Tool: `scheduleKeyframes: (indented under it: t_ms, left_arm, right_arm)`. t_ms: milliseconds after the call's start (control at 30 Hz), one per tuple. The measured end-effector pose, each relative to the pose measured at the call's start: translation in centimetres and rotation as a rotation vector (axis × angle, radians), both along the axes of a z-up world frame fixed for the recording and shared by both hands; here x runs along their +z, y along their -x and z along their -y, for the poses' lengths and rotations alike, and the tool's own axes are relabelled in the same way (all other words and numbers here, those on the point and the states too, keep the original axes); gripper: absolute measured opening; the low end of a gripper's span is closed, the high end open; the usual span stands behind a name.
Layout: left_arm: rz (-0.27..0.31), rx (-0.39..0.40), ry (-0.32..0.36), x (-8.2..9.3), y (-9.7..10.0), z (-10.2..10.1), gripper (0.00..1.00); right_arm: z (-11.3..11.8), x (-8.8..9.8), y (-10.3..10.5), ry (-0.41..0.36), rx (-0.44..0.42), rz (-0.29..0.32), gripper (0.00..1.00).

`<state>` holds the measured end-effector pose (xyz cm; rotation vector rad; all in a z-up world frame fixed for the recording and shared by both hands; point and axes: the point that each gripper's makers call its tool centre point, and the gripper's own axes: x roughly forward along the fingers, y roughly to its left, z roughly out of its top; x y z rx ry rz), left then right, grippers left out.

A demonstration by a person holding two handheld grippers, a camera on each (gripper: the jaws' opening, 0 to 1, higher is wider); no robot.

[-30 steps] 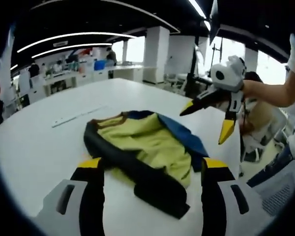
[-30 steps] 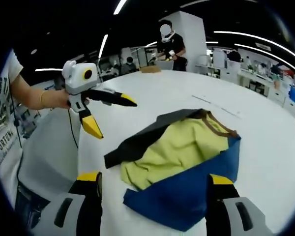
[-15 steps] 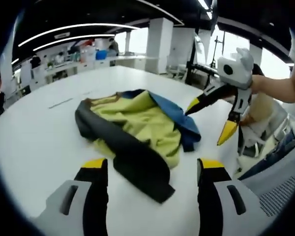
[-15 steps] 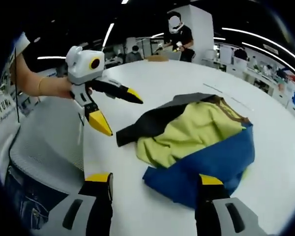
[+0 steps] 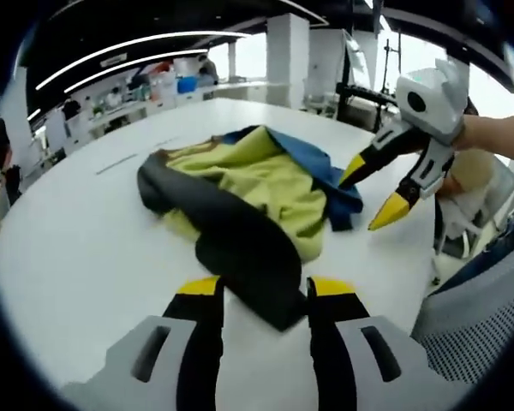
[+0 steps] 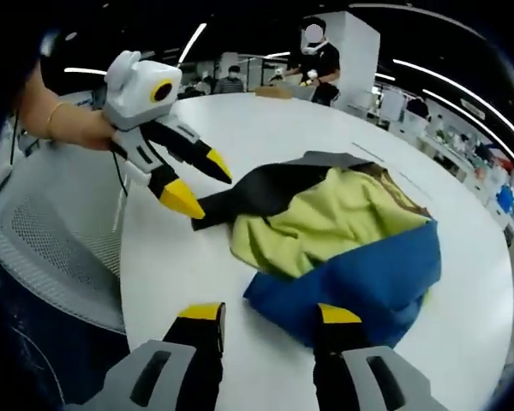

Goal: Fold the garment on the visible template until the final outline fits inside the template.

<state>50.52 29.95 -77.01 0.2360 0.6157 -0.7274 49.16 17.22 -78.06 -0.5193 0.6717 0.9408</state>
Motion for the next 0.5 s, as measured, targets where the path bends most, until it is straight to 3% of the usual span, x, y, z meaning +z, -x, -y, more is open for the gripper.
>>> scheduleKeyframes:
  t_ms: [133,267,333,500]
  left_arm:
    - [0.003,-0.006,-0.026,-0.7,0.4,0.1,0.26]
    - [0.008,-0.021,-0.069,-1.4,0.6,0.1,0.15]
    - [-0.003,-0.015,-0.068,-1.6,0.6,0.1,0.08]
    - [-0.004,-0.010,-0.050,-1.5,0.6,0.1,0.03]
  right_arm:
    - [0.0,-0.4,-0.3,0.031,-0.005,0.031,0.28]
    - [0.7,-0.9,-0.5,0.131,0.021,0.100,0.18]
    - [0.4,-0.9,-0.6,0.121,0.017,0.103,0.15]
    - [0.5,-0.9,-0.9,0.111,-0.019,0.100,0.08]
